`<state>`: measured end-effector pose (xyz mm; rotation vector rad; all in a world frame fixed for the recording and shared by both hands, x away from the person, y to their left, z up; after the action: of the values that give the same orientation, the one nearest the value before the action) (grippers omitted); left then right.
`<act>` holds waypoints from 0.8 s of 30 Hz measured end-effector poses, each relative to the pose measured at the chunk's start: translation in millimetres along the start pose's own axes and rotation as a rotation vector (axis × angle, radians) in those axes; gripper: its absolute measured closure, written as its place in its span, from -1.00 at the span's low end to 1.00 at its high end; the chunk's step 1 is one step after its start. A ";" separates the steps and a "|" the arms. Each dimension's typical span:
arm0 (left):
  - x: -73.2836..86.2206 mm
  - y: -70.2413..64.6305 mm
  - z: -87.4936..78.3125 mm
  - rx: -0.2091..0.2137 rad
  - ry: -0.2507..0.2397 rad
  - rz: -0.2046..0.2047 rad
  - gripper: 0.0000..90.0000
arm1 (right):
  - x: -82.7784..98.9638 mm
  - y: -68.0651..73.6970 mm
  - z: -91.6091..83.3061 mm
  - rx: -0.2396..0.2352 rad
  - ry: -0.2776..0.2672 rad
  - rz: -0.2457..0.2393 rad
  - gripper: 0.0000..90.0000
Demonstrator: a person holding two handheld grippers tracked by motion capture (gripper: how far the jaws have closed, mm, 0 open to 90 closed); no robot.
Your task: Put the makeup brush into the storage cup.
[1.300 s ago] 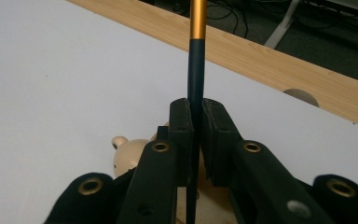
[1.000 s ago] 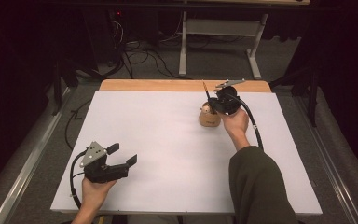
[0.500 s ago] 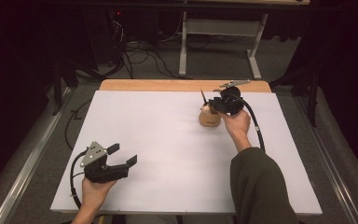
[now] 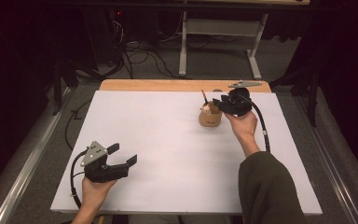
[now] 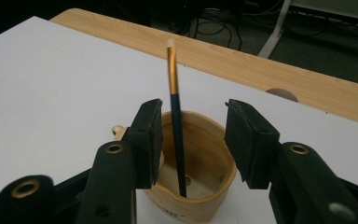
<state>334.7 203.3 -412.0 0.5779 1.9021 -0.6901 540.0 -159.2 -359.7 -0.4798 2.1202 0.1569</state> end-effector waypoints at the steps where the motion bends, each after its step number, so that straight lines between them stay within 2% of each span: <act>1: 0.0 -0.1 -0.2 0.000 -0.001 0.000 -0.60 | -0.5 0.0 -1.3 0.001 -0.004 0.000 0.25; 5: 0.1 -0.1 -1.2 -0.002 -0.007 -0.002 -0.60 | -0.3 1.9 -5.4 -0.008 -0.007 0.000 0.18; 9: 0.0 -0.1 -1.9 -0.004 -0.009 0.000 -0.60 | 1.4 4.2 -8.9 -0.013 -0.011 -0.019 0.14; 13: 0.3 0.7 -0.4 -0.004 -0.001 -0.002 -0.60 | -0.1 4.1 -13.6 -0.020 -0.028 -0.011 0.11; 18: 0.0 0.9 -2.2 -0.009 -0.005 -0.002 -0.60 | 1.2 4.3 -21.3 -0.025 -0.037 -0.035 0.10; 20: -0.3 1.4 -2.6 -0.008 -0.007 -0.003 -0.60 | 3.3 2.6 -22.5 -0.026 -0.025 -0.044 0.10; 24: -0.4 1.2 -1.7 -0.006 -0.006 -0.002 -0.60 | 5.1 -2.1 -25.8 -0.024 -0.032 -0.027 0.09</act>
<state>334.6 205.3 -411.3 0.5694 1.8988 -0.6861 518.3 -170.0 -349.2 -0.5164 2.0820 0.1738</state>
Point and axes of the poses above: each handheld gripper's, and its own axes: z roughly forward along the jaws, x roughly out of its underside, y roughly to its left, the point moved 5 cm from there along z, roughly forward along the jaws, and after that the axes turned 11 degrees about x, right-handed, at the moved point
